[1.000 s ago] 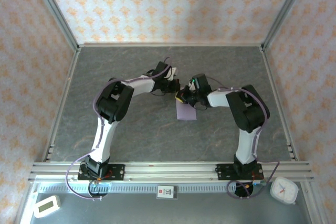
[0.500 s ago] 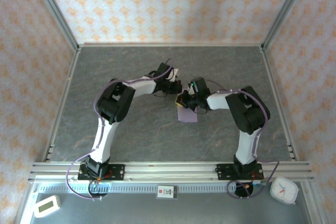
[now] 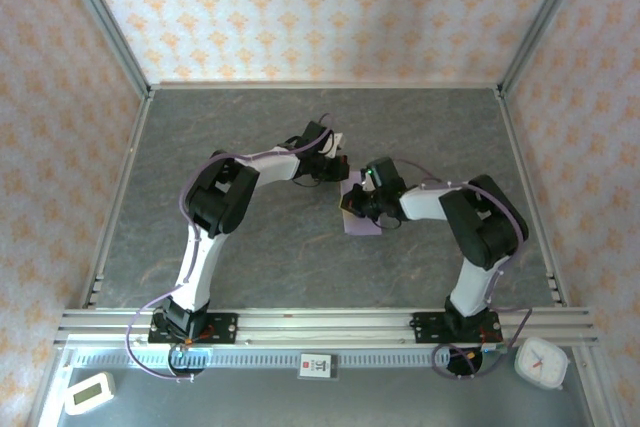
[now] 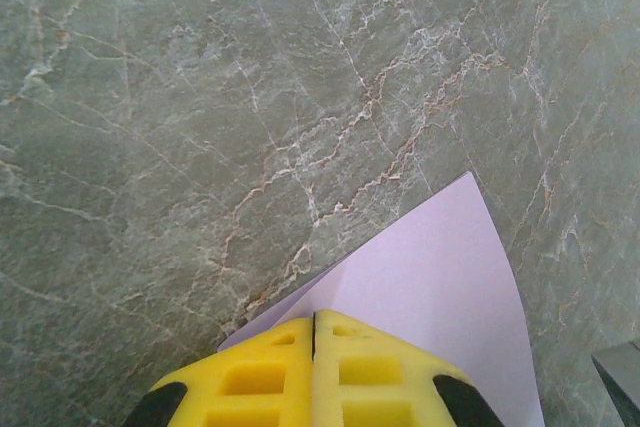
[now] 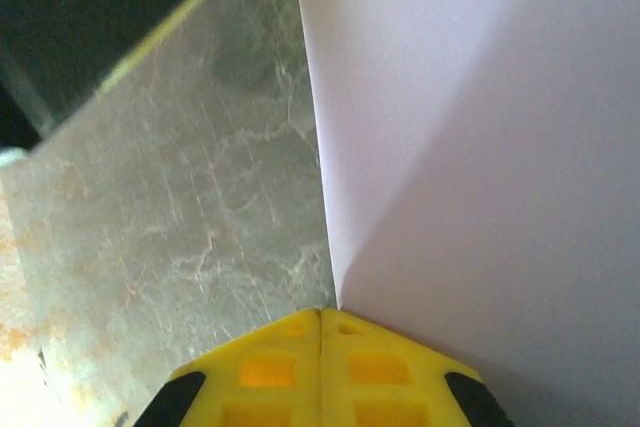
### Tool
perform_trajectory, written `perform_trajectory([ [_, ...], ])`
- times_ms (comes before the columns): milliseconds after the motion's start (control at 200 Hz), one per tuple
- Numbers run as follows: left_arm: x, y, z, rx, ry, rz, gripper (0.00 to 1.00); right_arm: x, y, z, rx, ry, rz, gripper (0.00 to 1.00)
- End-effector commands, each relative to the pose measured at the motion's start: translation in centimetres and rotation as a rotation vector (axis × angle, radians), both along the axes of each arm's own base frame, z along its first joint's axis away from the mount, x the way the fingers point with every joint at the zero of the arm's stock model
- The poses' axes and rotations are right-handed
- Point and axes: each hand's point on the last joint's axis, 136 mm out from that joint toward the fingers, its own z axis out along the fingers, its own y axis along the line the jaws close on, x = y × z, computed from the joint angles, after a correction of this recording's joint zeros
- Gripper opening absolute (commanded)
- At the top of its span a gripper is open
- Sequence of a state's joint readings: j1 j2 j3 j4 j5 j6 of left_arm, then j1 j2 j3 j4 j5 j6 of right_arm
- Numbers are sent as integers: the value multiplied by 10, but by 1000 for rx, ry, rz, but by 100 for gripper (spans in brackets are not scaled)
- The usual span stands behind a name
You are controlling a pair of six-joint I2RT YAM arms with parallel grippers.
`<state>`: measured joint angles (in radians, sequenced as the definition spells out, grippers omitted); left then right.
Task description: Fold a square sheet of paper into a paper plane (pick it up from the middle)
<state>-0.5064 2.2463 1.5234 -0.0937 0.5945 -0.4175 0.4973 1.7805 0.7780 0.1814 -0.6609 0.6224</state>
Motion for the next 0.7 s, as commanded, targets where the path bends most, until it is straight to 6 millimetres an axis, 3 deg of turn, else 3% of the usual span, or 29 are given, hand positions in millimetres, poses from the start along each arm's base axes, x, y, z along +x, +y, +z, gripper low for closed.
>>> perform_trajectory([
  [0, -23, 32, -57, 171, 134, 47, 0, -68, -18, -39, -123, 204, 70, 0],
  [430, -24, 35, -58, 182, 131, 51, 0, -141, -30, -52, -172, 274, 156, 0],
  [696, -26, 37, -59, 187, 131, 57, 0, -179, -54, -50, -205, 311, 187, 0],
])
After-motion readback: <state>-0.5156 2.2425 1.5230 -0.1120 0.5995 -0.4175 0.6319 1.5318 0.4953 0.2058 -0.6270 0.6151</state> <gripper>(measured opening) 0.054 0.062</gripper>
